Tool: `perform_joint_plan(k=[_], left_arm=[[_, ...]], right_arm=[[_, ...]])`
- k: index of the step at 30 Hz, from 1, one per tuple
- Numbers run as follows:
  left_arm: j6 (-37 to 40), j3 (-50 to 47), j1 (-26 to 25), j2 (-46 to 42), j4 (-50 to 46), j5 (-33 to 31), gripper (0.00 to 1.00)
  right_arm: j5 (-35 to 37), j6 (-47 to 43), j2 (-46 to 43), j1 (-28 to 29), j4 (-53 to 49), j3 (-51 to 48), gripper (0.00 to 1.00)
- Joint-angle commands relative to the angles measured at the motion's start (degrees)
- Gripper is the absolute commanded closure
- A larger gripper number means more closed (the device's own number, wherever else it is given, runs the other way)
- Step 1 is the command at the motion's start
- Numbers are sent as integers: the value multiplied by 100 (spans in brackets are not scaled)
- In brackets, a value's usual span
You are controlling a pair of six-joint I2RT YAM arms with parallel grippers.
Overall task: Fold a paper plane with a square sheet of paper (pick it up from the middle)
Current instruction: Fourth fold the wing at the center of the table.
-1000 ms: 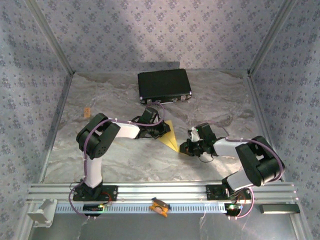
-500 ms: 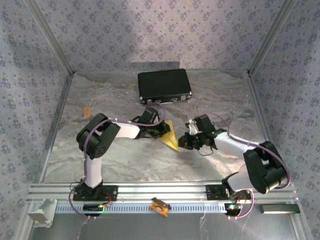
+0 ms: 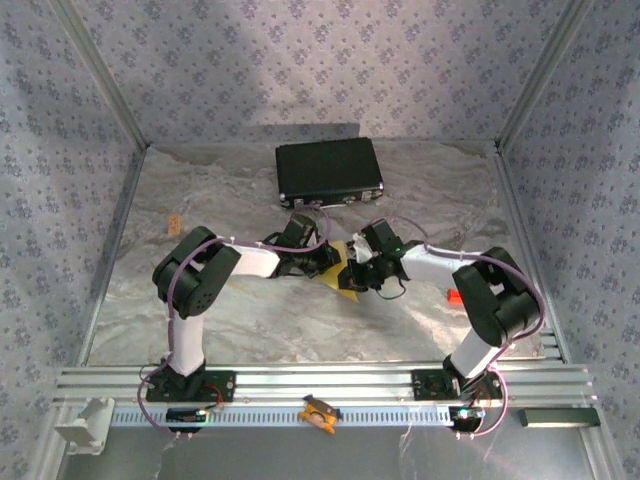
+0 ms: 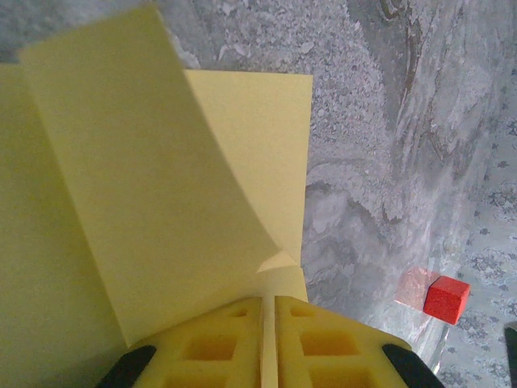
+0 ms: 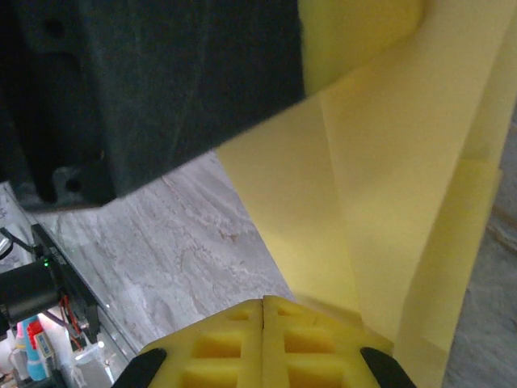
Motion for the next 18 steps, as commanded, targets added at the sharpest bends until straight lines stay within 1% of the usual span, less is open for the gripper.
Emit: perform_joint_plan(k=[1, 10, 18], left_arm=[[71, -102, -32, 230, -228, -10, 88], [70, -97, -25, 231, -219, -6, 88], [61, -108, -33, 245, -216, -25, 88]], right_arm=[[268, -196, 187, -10, -285, 187, 99], [147, -243, 297, -71, -217, 209, 99], [-100, -189, 343, -210, 23, -117, 99]])
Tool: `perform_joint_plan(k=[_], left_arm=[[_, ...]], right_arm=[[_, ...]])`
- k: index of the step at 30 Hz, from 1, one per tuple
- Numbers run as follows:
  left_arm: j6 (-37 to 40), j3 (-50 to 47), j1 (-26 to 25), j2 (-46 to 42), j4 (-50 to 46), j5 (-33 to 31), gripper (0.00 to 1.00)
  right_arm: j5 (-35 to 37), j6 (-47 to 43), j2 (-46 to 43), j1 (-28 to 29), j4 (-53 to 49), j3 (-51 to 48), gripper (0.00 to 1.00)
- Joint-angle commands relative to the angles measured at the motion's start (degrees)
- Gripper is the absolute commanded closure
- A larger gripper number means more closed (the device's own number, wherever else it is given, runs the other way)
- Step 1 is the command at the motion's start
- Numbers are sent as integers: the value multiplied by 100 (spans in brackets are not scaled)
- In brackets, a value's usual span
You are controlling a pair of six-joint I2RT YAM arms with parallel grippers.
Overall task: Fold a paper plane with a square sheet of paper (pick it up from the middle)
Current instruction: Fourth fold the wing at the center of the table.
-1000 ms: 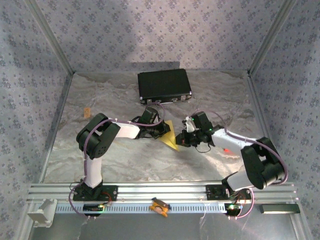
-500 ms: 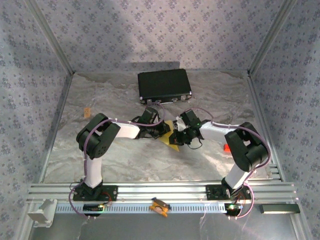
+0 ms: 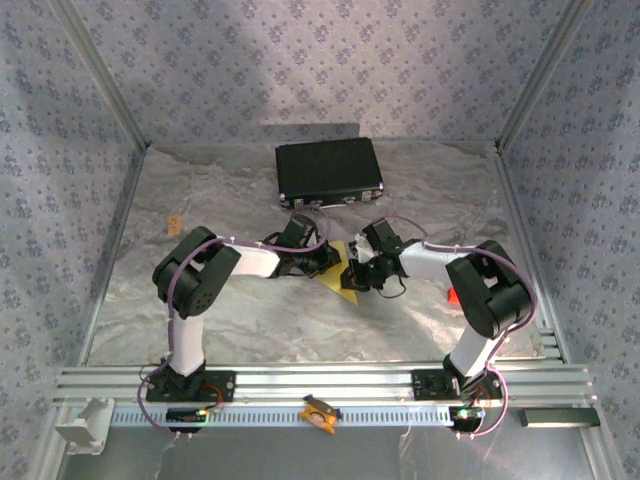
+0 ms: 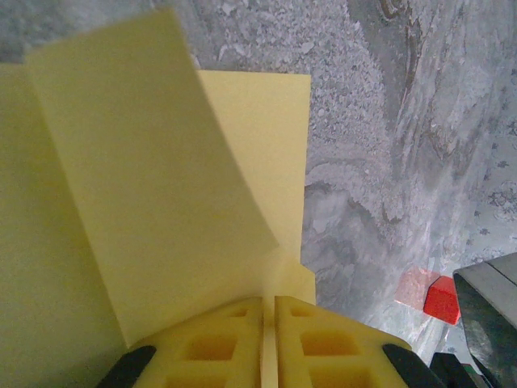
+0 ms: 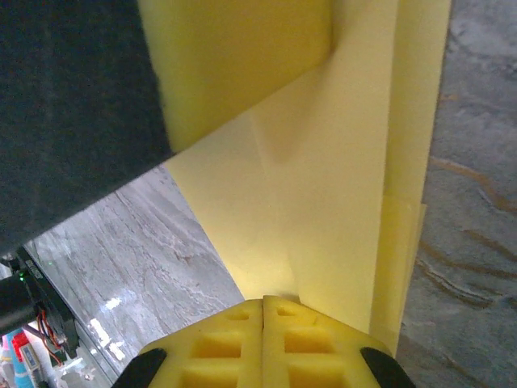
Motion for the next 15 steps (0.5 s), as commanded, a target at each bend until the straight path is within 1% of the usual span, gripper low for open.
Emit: perform_joint_plan(k=[1, 7, 15], left_arm=[[62, -102, -30, 246, -216, -21, 88], [65, -101, -19, 264, -211, -20, 88], [51, -132, -20, 256, -212, -44, 88]], right_arm=[[-131, -50, 53, -72, 22, -175, 99], [-338, 56, 10, -119, 279, -464, 98], [-175, 92, -170, -163, 243, -844, 98]])
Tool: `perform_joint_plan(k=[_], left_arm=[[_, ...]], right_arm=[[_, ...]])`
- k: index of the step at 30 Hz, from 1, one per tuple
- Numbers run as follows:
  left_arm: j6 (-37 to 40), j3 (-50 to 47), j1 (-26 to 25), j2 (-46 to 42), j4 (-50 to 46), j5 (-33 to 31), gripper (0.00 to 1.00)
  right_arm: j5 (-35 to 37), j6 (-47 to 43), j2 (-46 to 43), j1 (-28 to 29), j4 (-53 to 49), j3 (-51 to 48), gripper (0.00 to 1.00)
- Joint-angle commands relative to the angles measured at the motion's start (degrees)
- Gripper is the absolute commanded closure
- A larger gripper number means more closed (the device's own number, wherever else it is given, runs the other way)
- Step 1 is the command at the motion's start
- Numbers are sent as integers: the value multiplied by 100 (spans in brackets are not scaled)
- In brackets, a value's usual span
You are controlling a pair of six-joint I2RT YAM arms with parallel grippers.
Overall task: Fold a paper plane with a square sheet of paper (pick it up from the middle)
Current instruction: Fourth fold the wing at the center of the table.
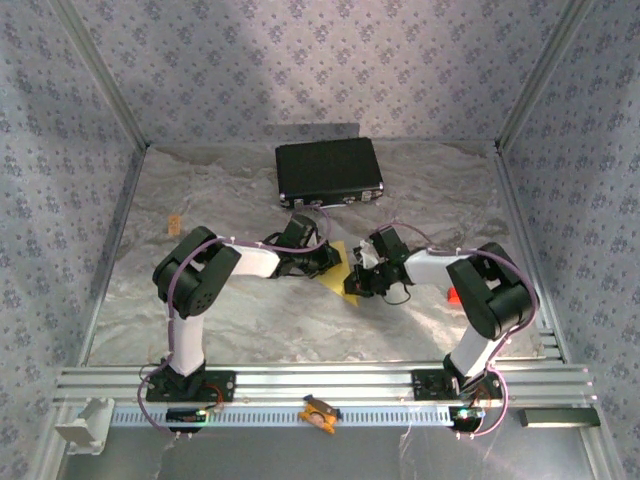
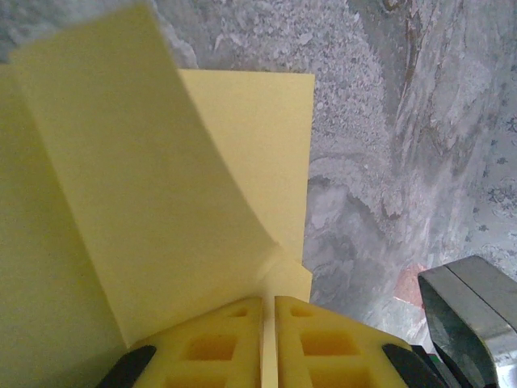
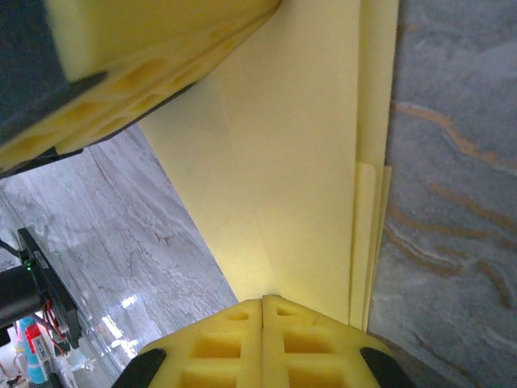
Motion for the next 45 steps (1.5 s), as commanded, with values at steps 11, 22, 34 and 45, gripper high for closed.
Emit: perform_joint_plan(k=[11, 22, 34, 45], left_arm=[[38, -227, 39, 267, -160, -110, 88], [18, -258, 59, 258, -93, -89, 88], [14, -245, 18, 266, -62, -61, 88], [20, -228, -6, 284, -79, -59, 88]], right_arm=[[157, 195, -502, -52, -400, -722, 98], [616, 771, -1458, -52, -330, -1782, 99], [173, 587, -1930, -80, -689, -689, 98], [545, 332, -501, 68, -690, 525, 97]])
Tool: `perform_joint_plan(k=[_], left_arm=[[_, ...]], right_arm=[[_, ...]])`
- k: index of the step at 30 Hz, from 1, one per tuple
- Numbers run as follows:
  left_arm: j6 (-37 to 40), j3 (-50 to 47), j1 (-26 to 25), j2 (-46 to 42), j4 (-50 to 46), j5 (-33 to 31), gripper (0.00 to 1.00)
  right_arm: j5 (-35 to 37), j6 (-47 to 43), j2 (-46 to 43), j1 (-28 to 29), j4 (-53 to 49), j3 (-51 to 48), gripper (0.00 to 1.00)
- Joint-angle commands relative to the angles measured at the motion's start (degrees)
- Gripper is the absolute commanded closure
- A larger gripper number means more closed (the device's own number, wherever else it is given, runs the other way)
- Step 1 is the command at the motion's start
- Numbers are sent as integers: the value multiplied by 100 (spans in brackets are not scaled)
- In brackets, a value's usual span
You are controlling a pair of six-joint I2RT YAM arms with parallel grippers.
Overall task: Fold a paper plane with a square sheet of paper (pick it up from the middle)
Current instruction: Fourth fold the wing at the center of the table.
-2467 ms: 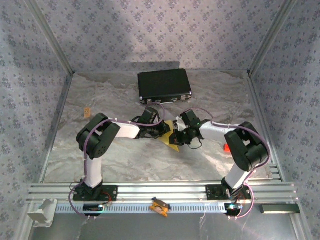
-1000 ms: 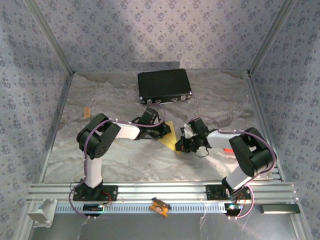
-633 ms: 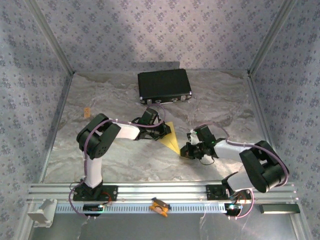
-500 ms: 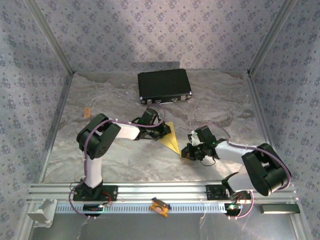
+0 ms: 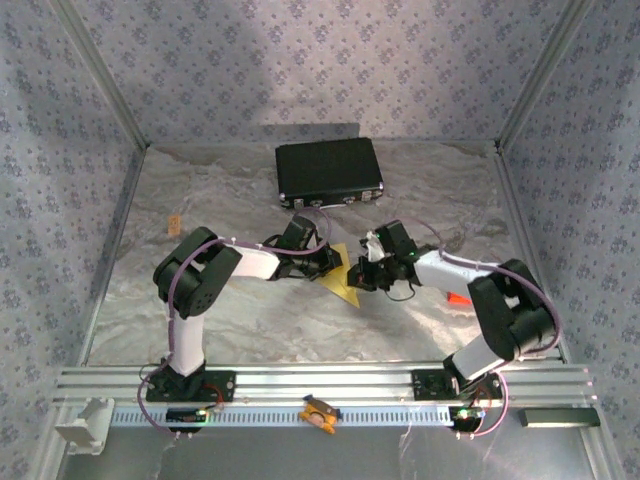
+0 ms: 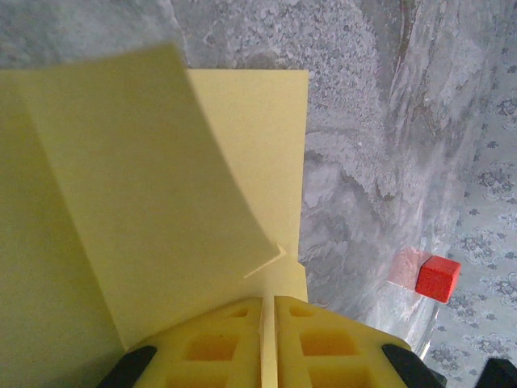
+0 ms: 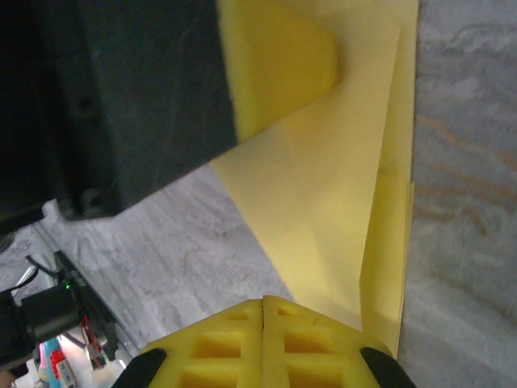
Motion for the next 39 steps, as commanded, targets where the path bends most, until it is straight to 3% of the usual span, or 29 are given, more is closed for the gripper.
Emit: perform_joint_plan(k=[1, 10, 21, 29, 33, 39], left_arm=[[34, -114, 17, 277, -294, -245, 88], [49, -77, 10, 309, -314, -211, 88], [153, 23, 46, 270, -355, -142, 87], [536, 247, 20, -297, -603, -35, 83], [625, 239, -63, -502, -965, -19, 89], [389, 101, -216, -352, -532, 227, 95]], right_arm=[[300, -181, 250, 122, -243, 411, 97], [222, -90, 846, 110, 46, 425, 97], [-9, 10, 857, -229, 649, -658, 98], [-91, 160, 904, -315, 762, -743, 100], [-8, 208, 937, -336, 723, -749, 100], [2, 283, 1017, -330, 821, -797, 100]])
